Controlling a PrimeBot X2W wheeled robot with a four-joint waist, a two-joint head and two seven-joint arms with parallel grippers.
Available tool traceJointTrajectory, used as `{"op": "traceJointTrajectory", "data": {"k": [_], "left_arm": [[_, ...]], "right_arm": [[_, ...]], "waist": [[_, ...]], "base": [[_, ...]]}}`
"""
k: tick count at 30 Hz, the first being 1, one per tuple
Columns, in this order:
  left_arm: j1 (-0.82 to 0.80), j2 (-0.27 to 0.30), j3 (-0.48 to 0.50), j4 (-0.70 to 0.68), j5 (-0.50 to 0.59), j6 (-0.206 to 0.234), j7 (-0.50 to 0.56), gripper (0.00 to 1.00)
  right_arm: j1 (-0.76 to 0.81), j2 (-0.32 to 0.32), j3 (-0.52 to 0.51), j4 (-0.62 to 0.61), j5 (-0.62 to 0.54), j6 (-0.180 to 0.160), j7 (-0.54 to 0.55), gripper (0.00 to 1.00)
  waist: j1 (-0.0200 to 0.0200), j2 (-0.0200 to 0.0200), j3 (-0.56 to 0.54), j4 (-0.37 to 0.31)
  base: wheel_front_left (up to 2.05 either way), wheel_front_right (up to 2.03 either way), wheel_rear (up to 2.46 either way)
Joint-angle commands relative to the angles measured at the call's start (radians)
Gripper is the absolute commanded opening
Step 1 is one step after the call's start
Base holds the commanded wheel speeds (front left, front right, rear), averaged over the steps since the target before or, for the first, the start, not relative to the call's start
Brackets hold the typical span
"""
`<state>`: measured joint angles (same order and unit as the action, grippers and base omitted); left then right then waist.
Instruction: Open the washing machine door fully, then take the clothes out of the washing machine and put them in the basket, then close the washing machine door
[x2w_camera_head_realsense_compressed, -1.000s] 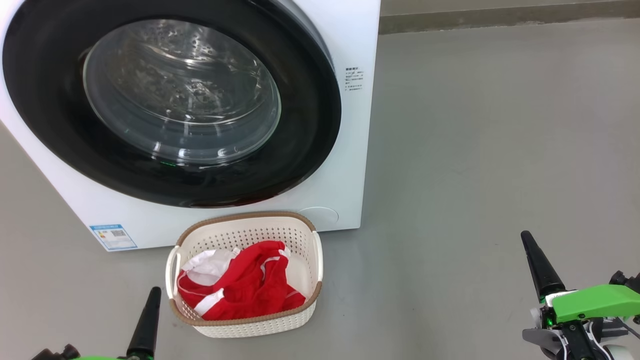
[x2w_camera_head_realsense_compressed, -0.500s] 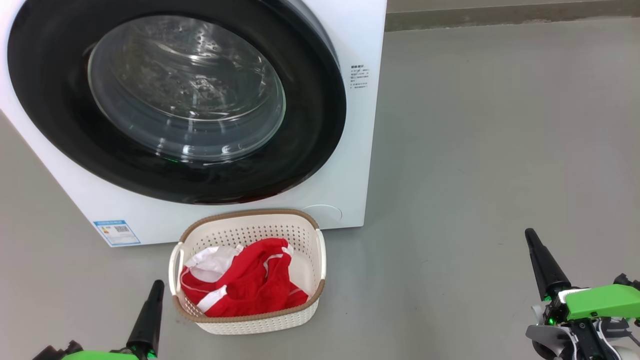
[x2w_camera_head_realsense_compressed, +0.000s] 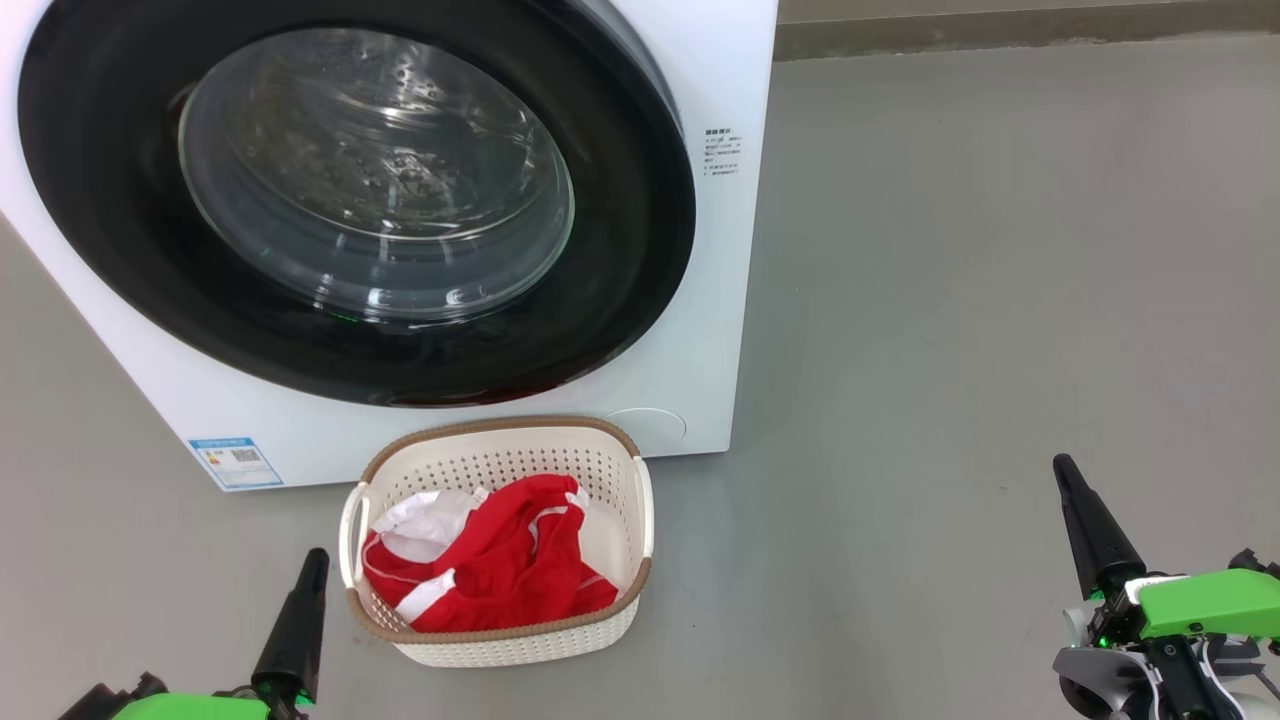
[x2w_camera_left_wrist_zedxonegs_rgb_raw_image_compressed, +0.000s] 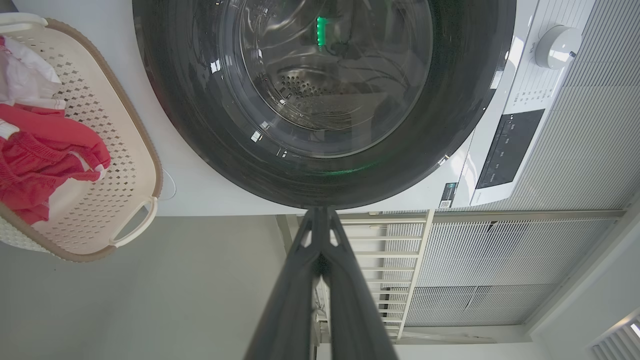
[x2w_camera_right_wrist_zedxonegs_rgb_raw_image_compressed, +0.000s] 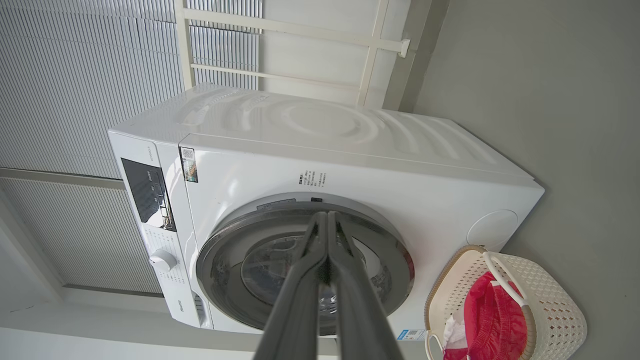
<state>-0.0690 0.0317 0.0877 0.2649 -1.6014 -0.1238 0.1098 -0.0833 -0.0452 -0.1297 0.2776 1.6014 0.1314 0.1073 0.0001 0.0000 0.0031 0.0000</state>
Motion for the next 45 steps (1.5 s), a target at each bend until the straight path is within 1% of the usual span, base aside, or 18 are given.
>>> {"op": "traceJointTrajectory", "data": {"k": [1, 45], "left_arm": [[-0.039, 0.018, 0.026, -0.019, -0.007, -0.007, 0.004, 0.0], [-0.039, 0.018, 0.026, -0.02, -0.007, -0.007, 0.003, 0.0]], "right_arm": [[-0.025, -0.005, 0.015, -0.033, 0.006, -0.001, 0.007, 0.0], [-0.025, -0.005, 0.016, -0.033, 0.007, -0.001, 0.006, 0.0]], "waist": [[0.0, 0.0, 0.0, 0.0], [0.0, 0.0, 0.0, 0.0]], "base": [[0.0, 0.0, 0.0], [0.0, 0.0, 0.0]]}}
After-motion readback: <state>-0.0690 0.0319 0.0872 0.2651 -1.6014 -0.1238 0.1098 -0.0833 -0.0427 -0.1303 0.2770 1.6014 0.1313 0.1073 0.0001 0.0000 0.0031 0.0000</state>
